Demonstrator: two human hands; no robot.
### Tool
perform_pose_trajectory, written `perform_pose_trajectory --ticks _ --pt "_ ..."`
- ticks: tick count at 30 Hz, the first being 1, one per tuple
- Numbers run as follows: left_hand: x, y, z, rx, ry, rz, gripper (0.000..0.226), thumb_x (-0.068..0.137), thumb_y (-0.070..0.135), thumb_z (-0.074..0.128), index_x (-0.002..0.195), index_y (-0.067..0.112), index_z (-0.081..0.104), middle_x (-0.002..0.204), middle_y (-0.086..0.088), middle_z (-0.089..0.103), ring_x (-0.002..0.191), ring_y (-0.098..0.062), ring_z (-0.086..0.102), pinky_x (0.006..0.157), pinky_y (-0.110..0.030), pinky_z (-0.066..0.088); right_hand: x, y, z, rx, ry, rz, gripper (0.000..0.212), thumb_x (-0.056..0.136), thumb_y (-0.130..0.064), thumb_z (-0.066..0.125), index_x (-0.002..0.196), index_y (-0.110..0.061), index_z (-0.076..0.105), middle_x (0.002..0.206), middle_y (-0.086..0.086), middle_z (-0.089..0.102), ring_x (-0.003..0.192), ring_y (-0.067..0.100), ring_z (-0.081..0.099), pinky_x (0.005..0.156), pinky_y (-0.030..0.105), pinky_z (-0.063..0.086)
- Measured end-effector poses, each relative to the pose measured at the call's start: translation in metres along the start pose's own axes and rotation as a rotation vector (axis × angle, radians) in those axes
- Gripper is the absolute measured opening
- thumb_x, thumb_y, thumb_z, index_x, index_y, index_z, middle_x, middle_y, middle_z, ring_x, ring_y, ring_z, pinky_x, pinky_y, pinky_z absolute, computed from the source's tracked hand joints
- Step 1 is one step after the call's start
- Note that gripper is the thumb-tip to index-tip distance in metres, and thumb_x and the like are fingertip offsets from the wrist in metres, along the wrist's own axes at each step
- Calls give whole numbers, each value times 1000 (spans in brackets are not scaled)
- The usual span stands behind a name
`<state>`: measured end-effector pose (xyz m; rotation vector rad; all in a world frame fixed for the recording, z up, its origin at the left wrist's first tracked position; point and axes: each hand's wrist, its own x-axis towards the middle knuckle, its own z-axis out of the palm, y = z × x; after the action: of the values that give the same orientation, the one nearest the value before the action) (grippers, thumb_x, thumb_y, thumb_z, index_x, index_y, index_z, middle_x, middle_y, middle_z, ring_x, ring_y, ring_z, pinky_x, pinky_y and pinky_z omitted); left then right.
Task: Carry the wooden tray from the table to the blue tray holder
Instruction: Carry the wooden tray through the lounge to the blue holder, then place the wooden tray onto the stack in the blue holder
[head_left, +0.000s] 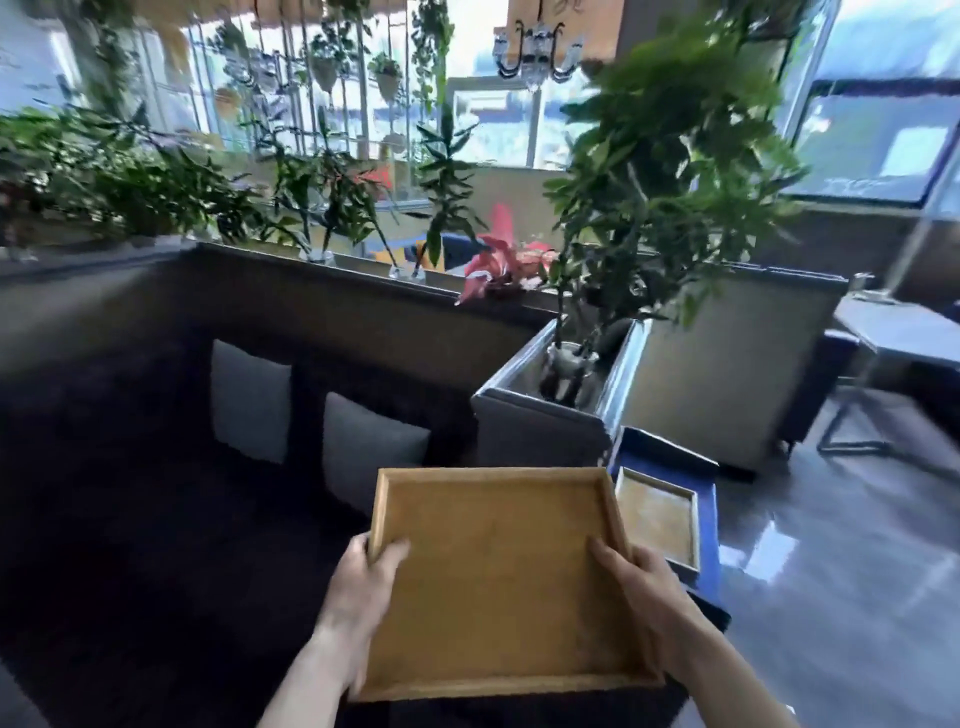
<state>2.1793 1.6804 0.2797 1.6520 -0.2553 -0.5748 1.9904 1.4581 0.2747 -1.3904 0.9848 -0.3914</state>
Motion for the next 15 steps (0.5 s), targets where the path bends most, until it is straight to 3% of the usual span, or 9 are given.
perform_pose_trajectory --ticks 3,6,11,13,15 --pt "2 7 83 46 -104 -4 25 88 31 60 111 21 62 104 -5 74 99 -27 68 93 -52 53 14 14 -80 20 108 -3 33 93 -42 66 100 -10 69 93 13 74 85 33 71 69 44 61" --pt "2 9 174 87 -166 -7 24 86 26 61 110 19 62 104 -6 73 99 -26 67 95 -52 51 31 31 -168 59 183 -12 30 94 -28 68 91 1 70 75 17 68 67 30 65 62 44 59" --pt "3 6 316 132 -213 -61 38 84 31 64 117 15 58 109 -7 68 102 -24 63 97 -46 49 67 47 -294 -18 336 -52 19 95 -12 66 100 6 69 81 19 68 79 29 60 80 58 53" --pt "9 3 362 146 -221 -110 49 82 37 65 121 10 52 115 -13 64 106 -33 62 97 -49 50 87 49 -331 -31 407 -53 20 94 -10 67 107 5 67 90 21 71 81 30 63 80 48 55" --pt "19 -1 401 154 -190 -148 48 81 39 65 115 9 50 113 -15 63 104 -35 63 95 -51 51 110 49 -361 -42 422 -42 21 93 -11 68 107 4 65 85 17 73 73 27 64 63 28 57"
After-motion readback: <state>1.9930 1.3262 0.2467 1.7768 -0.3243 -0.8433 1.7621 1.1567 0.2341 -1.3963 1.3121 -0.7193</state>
